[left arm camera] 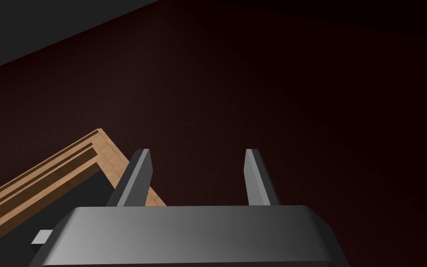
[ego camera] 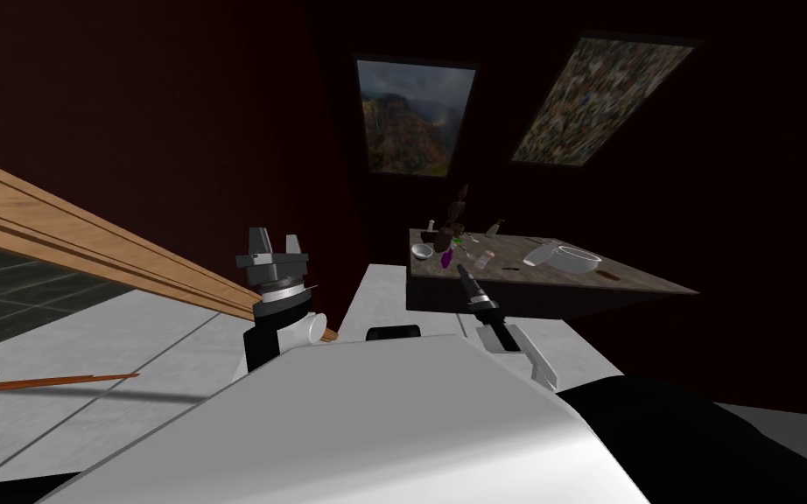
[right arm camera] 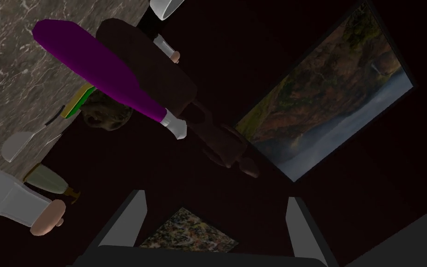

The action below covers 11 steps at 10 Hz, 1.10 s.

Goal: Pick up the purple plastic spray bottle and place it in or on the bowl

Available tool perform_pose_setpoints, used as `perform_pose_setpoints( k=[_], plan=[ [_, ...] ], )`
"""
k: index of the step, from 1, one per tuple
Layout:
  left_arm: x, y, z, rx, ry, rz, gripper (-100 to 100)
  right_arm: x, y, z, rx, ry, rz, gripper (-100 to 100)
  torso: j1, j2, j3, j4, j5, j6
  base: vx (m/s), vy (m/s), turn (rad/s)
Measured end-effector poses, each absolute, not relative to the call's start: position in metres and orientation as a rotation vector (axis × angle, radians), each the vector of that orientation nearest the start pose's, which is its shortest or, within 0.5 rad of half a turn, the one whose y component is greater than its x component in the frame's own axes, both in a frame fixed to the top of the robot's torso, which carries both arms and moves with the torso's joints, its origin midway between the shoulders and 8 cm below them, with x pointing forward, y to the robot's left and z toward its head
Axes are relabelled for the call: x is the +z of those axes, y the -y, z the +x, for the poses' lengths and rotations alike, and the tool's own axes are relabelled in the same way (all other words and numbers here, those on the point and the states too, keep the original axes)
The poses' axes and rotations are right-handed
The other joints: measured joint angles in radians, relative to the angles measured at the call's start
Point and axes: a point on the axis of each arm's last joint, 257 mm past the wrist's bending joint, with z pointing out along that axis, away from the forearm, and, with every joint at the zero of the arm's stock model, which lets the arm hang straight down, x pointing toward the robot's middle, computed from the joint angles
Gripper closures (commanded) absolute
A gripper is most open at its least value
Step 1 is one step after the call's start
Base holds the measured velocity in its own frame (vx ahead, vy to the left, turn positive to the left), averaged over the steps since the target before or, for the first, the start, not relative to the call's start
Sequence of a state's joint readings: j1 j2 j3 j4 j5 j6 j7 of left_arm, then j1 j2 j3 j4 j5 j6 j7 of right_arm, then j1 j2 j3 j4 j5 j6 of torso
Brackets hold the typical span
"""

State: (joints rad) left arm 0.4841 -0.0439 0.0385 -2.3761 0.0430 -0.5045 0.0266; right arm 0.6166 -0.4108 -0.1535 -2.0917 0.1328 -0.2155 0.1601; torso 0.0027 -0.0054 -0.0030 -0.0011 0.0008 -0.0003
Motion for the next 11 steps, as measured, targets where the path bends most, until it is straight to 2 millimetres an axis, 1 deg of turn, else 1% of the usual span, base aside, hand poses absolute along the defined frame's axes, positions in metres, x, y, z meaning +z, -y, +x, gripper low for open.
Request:
perform_pose_setpoints(
  k=[2, 6, 7, 9, 11],
  plan=[
    [0.072, -0.295, 0.318, -1.344, -0.461, -0.622, 0, -0.164, 0.383, 0.373, 0.548, -1.442, 0.519, -100, 0.0, -0.001, -0.001, 0.0, 0.0, 0.0, 0.089, 0.052, 0.035],
    [0.072, -0.295, 0.318, -1.344, -0.461, -0.622, 0, -0.199, 0.421, 0.377, 0.34, -1.593, 0.417, -100, -0.002, -0.004, -0.002, -0.001, 0.0, 0.0, 0.12, 0.029, 0.045],
    [0.072, -0.295, 0.318, -1.344, -0.461, -0.622, 0, -0.204, 0.428, 0.375, 0.288, -1.625, 0.387, -100, -0.002, -0.003, -0.002, -0.001, 0.0, 0.0, 0.118, 0.021, 0.042],
    [0.072, -0.295, 0.318, -1.344, -0.461, -0.622, 0, -0.215, 0.451, 0.38, 0.181, -1.684, 0.326, -100, -0.002, -0.003, -0.002, -0.001, 0.0, 0.0, 0.112, 0.011, 0.049],
    [0.072, -0.295, 0.318, -1.344, -0.461, -0.622, 0, -0.226, 0.47, 0.376, 0.081, -1.732, 0.27, -100, -0.002, -0.002, -0.002, -0.001, -0.001, 0.0, 0.099, 0.012, 0.041]
  ],
)
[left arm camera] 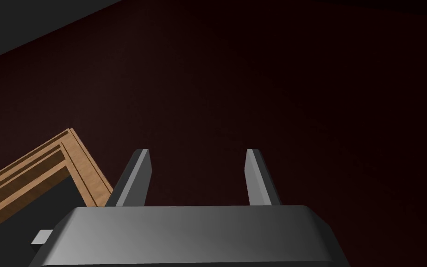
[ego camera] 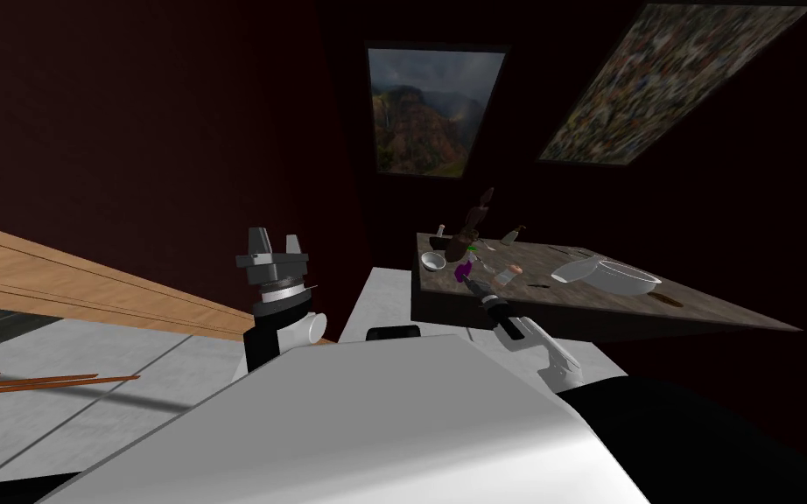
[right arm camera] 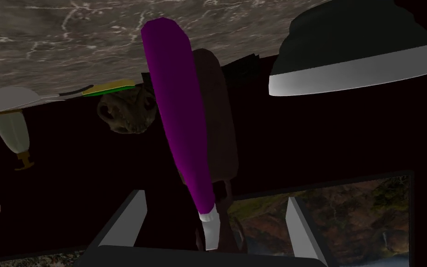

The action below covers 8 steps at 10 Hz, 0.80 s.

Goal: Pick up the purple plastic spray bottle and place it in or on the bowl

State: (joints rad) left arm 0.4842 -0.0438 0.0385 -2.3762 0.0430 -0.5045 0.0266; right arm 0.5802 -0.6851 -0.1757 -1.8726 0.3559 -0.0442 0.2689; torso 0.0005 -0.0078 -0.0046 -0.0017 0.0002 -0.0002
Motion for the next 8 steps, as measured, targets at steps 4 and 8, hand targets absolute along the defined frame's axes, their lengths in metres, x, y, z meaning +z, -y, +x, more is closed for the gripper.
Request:
perform_pose_setpoints(
  k=[4, 8],
  plan=[
    [0.072, -0.295, 0.318, -1.344, -0.461, -0.622, 0, -0.226, 0.508, 0.379, -0.09, -1.793, 0.17, -100, 0.001, 0.002, 0.001, 0.0, 0.0, 0.0, 0.079, 0.015, 0.033],
    [0.072, -0.295, 0.318, -1.344, -0.461, -0.622, 0, -0.227, 0.515, 0.38, -0.128, -1.803, 0.149, 100, 0.0, 0.007, 0.004, 0.002, 0.0, 0.0, 0.009, 0.001, 0.002]
  ],
)
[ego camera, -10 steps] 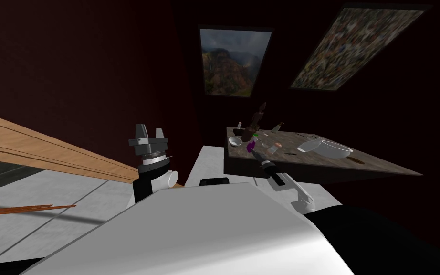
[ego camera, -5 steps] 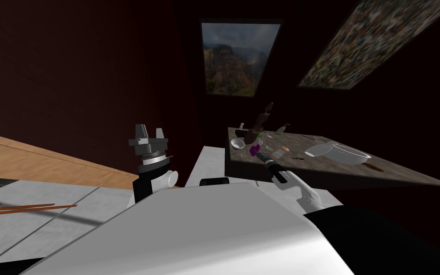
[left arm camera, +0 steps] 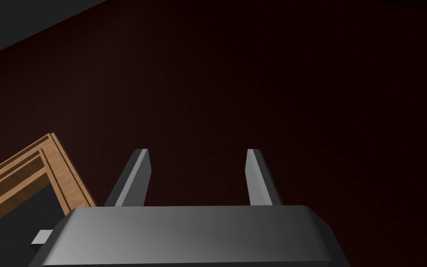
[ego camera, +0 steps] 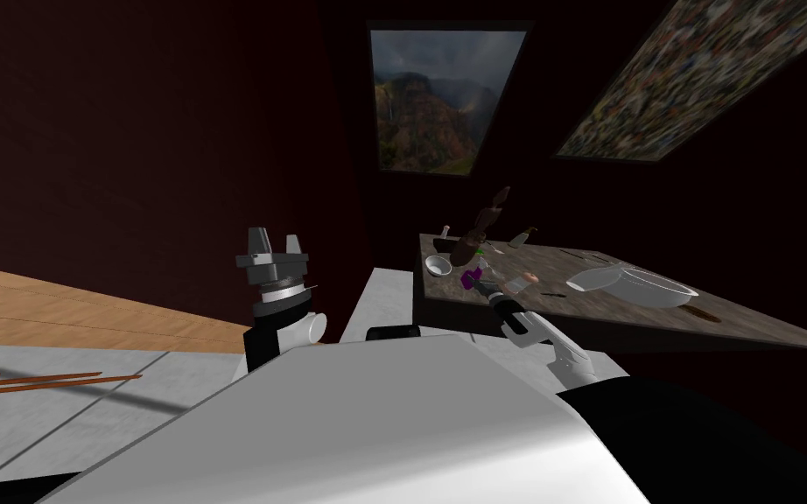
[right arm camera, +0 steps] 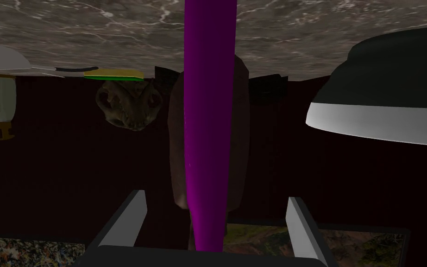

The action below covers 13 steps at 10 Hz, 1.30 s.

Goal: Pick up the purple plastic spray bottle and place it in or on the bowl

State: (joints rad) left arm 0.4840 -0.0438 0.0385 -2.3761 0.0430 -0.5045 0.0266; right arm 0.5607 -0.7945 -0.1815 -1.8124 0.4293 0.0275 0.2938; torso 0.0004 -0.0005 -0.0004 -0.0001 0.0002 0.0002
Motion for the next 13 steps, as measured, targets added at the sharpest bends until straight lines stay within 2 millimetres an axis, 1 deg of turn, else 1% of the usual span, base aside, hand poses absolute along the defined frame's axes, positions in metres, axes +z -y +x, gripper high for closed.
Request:
perform_pose_setpoints(
  k=[4, 5, 6, 7, 8, 11, 13],
  plan=[
    [0.072, -0.295, 0.318, -1.344, -0.461, -0.622, 0, -0.227, 0.515, 0.38, -0.128, -1.802, 0.149, 100, 0.0, 0.0, 0.0, 0.0, 0.0, 0.0, 0.0, 0.0, 0.0],
    [0.072, -0.295, 0.318, -1.344, -0.461, -0.622, 0, -0.227, 0.515, 0.38, -0.128, -1.802, 0.149, 0, 0.0, 0.0, 0.0, 0.0, 0.0, 0.0, 0.0, 0.0, 0.0],
    [0.072, -0.295, 0.318, -1.344, -0.461, -0.622, 0, -0.227, 0.515, 0.38, -0.128, -1.802, 0.149, 100, 0.0, 0.0, 0.0, 0.0, 0.0, 0.0, 0.0, 0.0, 0.0],
    [0.072, -0.295, 0.318, -1.344, -0.461, -0.622, 0, -0.227, 0.515, 0.38, -0.128, -1.802, 0.149, 0, 0.0, 0.0, 0.0, 0.0, 0.0, 0.0, 0.0, 0.0, 0.0],
    [0.072, -0.295, 0.318, -1.344, -0.461, -0.622, 0, -0.227, 0.515, 0.38, -0.128, -1.803, 0.149, 100, 0.0, 0.0, 0.0, 0.0, 0.0, 0.0, -0.027, 0.033, -0.083],
    [0.072, -0.295, 0.318, -1.344, -0.46, -0.622, 0, -0.212, 0.515, 0.38, -0.137, -1.807, 0.115, 100, 0.01, 0.007, 0.004, 0.001, 0.002, 0.001, -0.076, 0.11, -0.104],
    [0.072, -0.295, 0.318, -1.344, -0.461, -0.622, 0, -0.203, 0.514, 0.38, -0.14, -1.811, 0.097, 100, 0.008, 0.007, 0.004, 0.001, 0.003, 0.001, -0.056, 0.08, -0.068]
  ],
)
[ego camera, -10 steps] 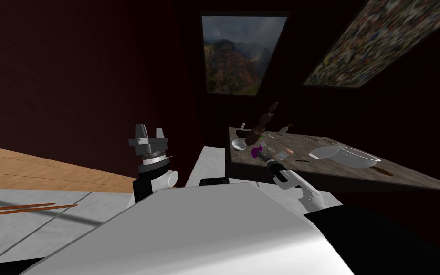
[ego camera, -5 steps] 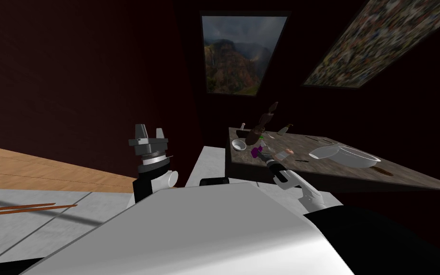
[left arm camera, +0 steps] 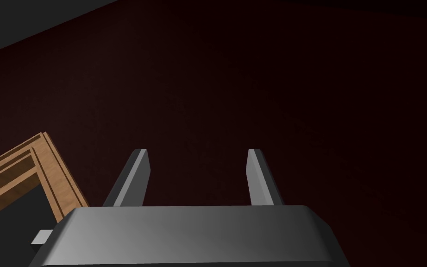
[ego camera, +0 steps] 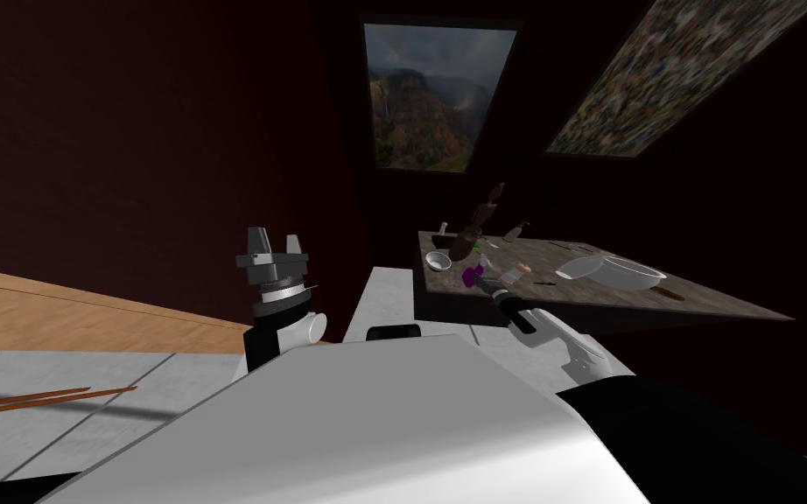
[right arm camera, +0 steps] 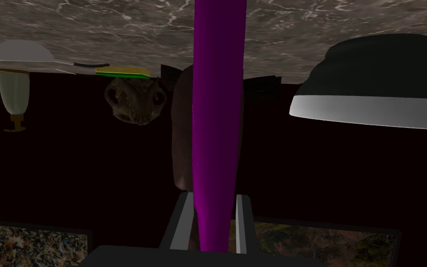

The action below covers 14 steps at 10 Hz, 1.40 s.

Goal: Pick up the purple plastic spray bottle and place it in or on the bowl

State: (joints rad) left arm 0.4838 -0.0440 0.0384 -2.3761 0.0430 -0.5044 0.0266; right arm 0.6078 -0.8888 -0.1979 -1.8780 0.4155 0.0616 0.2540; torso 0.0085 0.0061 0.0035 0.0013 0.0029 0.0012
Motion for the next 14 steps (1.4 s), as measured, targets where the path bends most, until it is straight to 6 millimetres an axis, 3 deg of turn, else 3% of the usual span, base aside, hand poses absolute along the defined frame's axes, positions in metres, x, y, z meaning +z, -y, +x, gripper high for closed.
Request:
perform_pose_setpoints(
  k=[10, 14],
  plan=[
    [0.072, -0.295, 0.318, -1.344, -0.461, -0.622, 0, -0.159, 0.491, 0.386, -0.127, -1.84, -0.017, 100, 0.0, -0.005, -0.003, -0.001, 0.0, -0.002, -0.027, 0.08, -0.059],
    [0.072, -0.295, 0.318, -1.344, -0.461, -0.622, 0, -0.143, 0.489, 0.387, -0.116, -1.847, 0.012, 100, 0.001, -0.021, -0.012, -0.004, 0.001, -0.005, 0.17, 0.08, 0.074]
  ],
)
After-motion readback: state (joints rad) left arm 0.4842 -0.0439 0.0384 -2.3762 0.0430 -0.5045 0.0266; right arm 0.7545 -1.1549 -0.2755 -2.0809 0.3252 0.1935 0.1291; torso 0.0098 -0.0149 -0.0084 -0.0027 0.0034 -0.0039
